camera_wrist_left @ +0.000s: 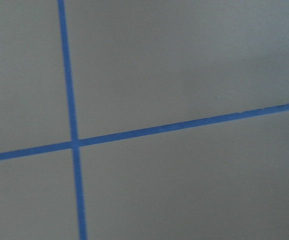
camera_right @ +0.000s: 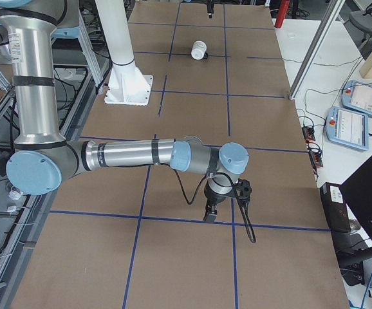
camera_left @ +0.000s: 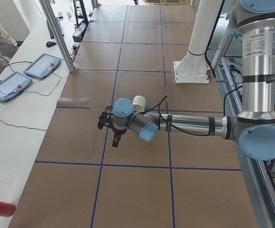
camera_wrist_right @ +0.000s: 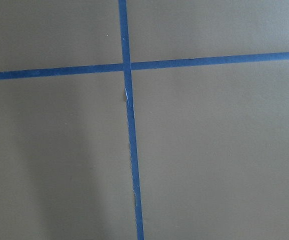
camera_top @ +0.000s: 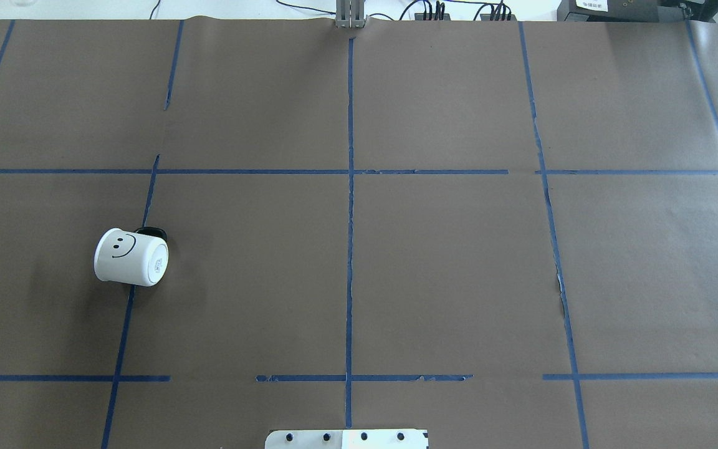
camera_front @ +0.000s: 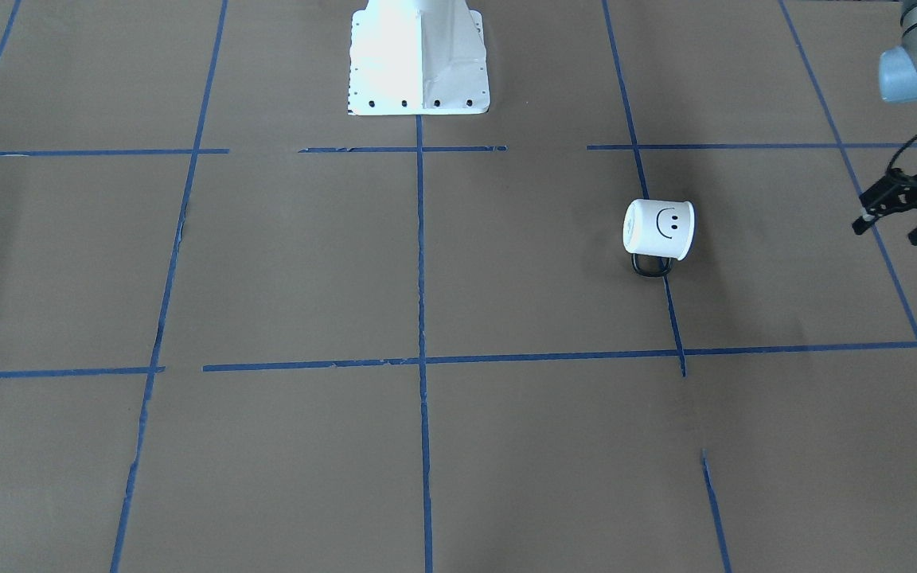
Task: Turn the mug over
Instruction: 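Reach the left gripper toward the open end of the white mug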
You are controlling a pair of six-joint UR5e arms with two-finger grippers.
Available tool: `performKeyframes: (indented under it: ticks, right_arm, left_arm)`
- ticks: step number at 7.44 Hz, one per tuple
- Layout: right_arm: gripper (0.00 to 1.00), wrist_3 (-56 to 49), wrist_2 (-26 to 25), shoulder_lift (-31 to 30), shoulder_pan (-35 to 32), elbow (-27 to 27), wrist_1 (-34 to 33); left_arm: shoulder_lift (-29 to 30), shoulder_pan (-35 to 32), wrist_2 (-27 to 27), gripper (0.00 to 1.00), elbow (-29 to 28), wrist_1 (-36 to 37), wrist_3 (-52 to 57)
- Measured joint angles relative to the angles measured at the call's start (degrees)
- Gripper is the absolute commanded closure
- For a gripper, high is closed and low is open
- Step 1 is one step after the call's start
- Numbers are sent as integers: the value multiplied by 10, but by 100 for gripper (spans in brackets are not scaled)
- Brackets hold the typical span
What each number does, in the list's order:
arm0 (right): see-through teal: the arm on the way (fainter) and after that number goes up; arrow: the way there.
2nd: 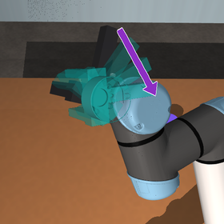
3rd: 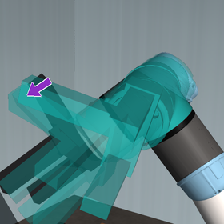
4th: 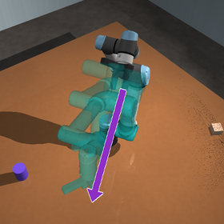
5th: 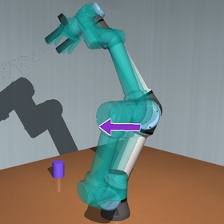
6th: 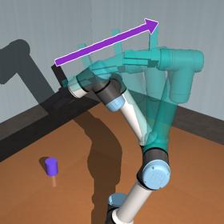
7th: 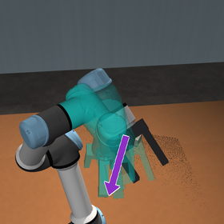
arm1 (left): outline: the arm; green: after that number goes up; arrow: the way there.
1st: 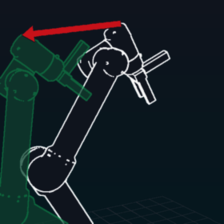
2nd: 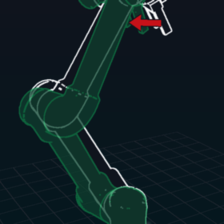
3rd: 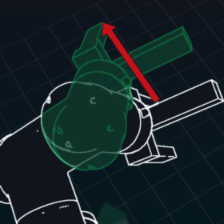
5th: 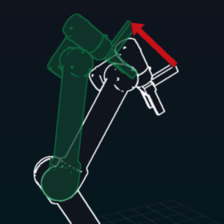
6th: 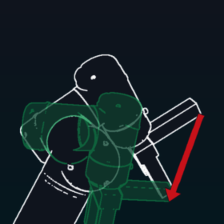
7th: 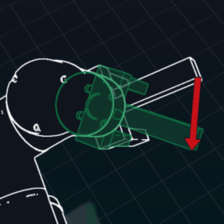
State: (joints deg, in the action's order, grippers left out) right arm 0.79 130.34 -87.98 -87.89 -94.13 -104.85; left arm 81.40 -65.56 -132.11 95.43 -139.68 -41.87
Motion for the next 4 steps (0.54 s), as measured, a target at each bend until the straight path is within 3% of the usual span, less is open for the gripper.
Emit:
performKeyframes:
  ticks: [2, 4]
  right_arm:
    - [0, 0, 0, 0, 0, 0, 0]
    - [0, 0, 0, 0, 0, 0, 0]
  left_arm:
    - [-14, 132, 85, 0, -9, -167, -201]
    - [-8, 216, 164, 0, -43, -345, -317]
